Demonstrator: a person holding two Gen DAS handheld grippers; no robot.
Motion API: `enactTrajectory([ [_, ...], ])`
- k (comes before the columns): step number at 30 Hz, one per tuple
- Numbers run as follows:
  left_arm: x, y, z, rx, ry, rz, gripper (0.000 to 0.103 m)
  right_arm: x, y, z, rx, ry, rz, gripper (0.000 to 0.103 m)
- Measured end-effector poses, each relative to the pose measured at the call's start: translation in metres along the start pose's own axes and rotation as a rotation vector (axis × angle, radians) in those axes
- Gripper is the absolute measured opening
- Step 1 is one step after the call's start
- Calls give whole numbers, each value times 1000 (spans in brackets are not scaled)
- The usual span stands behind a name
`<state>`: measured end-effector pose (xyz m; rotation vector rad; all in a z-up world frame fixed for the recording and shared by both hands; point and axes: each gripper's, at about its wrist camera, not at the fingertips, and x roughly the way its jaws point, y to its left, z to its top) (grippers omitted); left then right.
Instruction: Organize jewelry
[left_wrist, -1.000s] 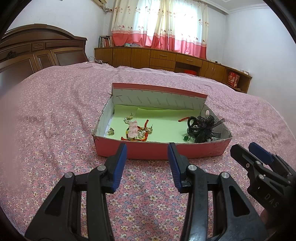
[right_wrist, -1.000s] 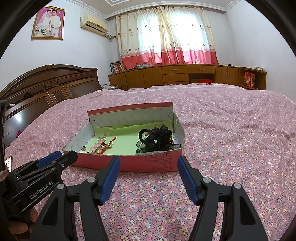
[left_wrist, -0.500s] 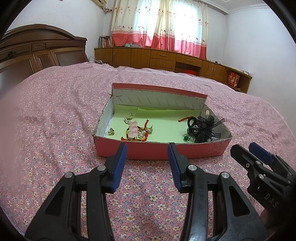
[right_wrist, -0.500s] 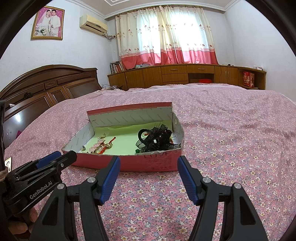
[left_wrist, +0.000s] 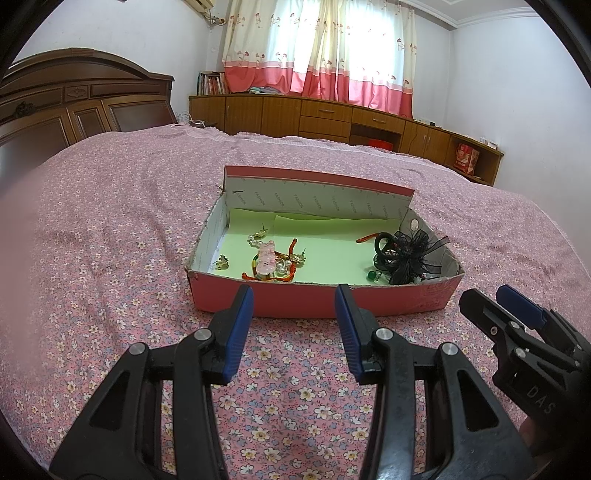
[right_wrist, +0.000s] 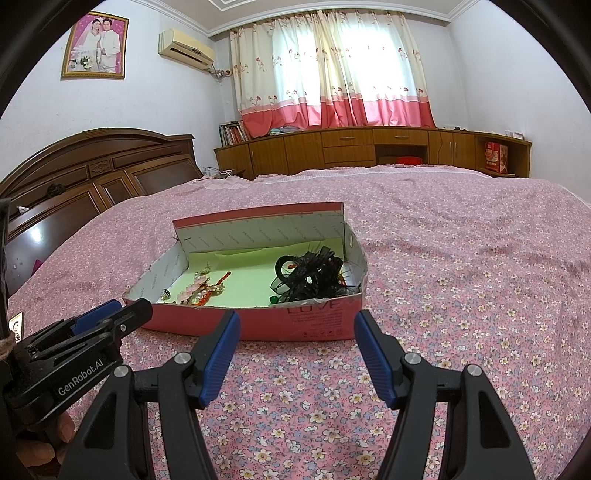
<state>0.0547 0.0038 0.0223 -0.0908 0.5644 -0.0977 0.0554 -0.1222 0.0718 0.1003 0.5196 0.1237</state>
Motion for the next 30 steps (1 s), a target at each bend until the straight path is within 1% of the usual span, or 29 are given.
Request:
enactTrajectory([
  [30,0,0,0,4,-3,7,38,0,0,0,0,1,0,67],
])
